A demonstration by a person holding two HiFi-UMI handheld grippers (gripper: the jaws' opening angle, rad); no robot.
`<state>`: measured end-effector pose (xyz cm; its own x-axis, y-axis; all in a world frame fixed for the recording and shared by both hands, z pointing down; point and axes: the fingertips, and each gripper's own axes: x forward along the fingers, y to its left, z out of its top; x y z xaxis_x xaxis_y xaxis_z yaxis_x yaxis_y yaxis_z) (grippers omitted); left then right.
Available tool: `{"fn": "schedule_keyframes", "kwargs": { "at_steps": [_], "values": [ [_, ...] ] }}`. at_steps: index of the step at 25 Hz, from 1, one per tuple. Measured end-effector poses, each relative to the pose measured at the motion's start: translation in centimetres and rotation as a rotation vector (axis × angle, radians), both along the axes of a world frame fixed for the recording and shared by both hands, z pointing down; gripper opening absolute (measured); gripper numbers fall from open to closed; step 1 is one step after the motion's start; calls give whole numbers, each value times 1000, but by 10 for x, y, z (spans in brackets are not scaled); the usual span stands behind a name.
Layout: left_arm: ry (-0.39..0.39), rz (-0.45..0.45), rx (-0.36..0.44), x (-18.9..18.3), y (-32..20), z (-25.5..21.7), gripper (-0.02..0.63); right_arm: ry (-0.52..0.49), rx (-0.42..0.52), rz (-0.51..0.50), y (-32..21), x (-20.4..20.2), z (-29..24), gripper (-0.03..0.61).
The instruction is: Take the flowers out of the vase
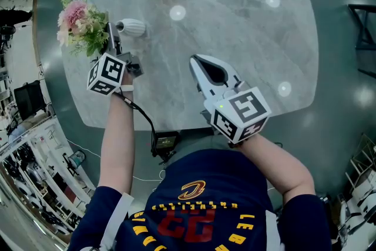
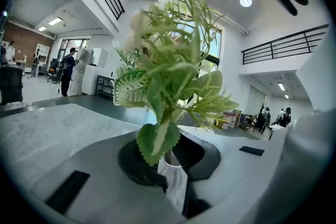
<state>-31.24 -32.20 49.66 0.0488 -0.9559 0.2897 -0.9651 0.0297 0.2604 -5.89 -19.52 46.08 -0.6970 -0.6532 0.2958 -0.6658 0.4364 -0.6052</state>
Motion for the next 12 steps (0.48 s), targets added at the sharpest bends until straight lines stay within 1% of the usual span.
{"fn": "schedule_keyframes", "kwargs": {
  "at_steps": [8,12],
  "values": [
    [-39,5,7,-3,5,-5,40,-3,-3,-12,8,-8,4,3],
    [-37,14,8,-2,4,-6,37,-6,-6,-20,11,-12,5,3]
  ]
}}
